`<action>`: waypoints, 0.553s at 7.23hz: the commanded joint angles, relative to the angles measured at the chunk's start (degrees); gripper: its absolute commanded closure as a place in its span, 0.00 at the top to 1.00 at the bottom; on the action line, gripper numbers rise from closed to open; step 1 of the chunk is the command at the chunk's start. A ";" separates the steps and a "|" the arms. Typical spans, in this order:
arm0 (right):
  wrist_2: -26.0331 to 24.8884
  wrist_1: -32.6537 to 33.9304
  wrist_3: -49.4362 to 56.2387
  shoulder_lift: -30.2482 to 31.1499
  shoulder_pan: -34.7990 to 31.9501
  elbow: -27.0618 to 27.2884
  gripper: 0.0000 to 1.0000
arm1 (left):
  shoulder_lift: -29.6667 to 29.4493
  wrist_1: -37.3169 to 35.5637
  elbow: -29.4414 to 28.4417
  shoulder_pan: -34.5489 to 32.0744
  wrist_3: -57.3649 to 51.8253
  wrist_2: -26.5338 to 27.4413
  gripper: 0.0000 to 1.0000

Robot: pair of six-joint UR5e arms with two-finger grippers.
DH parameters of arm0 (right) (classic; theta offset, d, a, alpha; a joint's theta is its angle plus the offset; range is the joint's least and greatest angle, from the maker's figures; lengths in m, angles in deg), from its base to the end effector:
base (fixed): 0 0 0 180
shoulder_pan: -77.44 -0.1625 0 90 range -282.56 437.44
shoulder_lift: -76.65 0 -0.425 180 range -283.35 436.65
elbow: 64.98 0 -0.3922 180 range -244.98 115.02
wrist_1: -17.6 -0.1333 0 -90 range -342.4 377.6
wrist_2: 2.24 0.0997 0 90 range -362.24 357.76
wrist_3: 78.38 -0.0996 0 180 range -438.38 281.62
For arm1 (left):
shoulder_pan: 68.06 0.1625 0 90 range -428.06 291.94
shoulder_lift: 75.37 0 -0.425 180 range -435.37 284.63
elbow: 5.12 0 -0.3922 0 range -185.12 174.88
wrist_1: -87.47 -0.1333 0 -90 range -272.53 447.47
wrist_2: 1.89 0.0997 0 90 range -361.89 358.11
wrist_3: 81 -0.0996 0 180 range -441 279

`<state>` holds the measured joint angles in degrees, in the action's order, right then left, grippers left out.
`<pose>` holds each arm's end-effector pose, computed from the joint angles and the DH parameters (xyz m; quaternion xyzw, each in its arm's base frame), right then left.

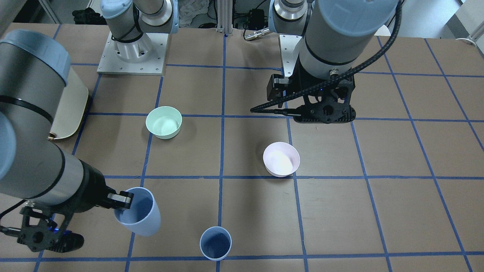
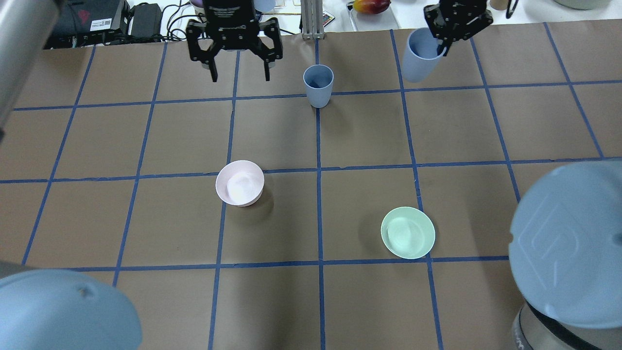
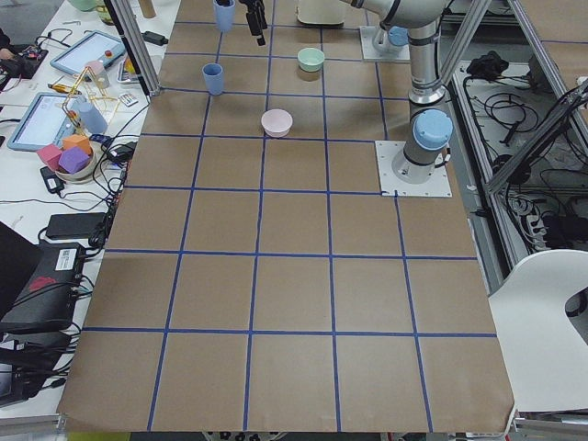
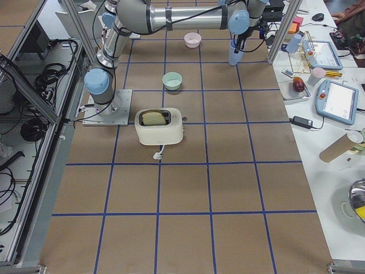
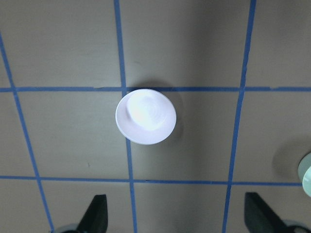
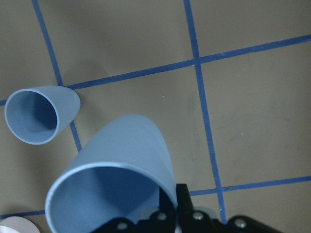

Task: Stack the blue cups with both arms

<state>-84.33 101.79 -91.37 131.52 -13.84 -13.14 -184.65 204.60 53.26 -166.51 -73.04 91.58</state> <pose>0.1633 -0.7275 0.4274 0.1034 0.9920 0.0326 0.0654 -0.2132 -0.5693 0.5259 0.0081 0.9912 0.1230 0.0481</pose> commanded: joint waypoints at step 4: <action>2.70 4.40 -18.71 -8.63 -8.89 -7.63 0.00 | 14.24 -36.28 32.08 2.11 -3.83 2.07 0.97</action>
<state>-83.08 105.48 -105.92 124.32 -20.91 -20.43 -173.63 178.32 77.50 -164.47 -76.80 93.69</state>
